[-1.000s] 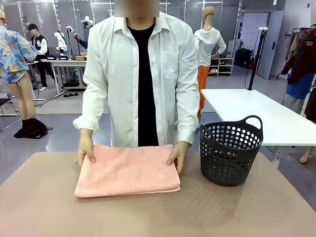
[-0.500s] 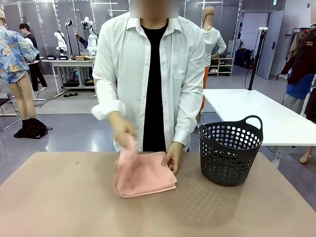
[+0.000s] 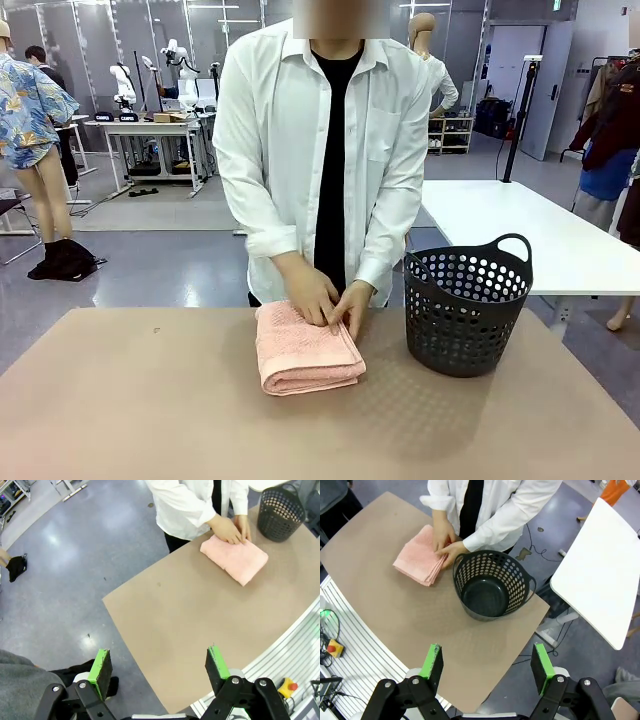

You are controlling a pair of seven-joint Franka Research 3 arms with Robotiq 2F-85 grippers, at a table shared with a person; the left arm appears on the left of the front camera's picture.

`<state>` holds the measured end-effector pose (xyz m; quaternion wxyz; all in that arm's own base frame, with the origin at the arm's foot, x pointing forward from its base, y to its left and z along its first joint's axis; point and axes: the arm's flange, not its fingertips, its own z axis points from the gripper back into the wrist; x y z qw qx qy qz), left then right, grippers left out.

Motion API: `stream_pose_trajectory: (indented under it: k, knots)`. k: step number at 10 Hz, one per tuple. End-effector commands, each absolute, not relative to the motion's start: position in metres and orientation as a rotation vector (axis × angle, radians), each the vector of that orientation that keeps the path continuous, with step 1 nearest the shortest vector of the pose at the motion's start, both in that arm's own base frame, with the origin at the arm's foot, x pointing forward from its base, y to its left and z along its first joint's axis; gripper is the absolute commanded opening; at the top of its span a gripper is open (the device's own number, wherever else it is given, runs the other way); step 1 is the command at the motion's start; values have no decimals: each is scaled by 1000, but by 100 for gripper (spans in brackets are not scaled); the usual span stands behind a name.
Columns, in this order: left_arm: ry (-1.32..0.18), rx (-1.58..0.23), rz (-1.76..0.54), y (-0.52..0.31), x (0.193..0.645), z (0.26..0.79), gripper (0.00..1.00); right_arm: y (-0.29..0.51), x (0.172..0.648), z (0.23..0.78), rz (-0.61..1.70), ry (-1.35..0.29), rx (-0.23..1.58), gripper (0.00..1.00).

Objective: Fold the towel.
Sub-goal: Pick up the 100 cm Hotel Towel and place it on the left side of the table.

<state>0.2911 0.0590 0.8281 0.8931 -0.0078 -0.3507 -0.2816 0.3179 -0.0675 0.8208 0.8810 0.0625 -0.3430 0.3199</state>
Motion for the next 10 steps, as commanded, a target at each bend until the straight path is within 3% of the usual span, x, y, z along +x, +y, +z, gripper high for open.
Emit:
stream_pose_trajectory:
  k: [1,10]
  knots:
    - [-716,-13,-584,58,289,830,95,-68,318,822,659,-717,127,89]
    - [-716,-13,-584,58,289,830,95,-68,318,822,659,-717,127,89]
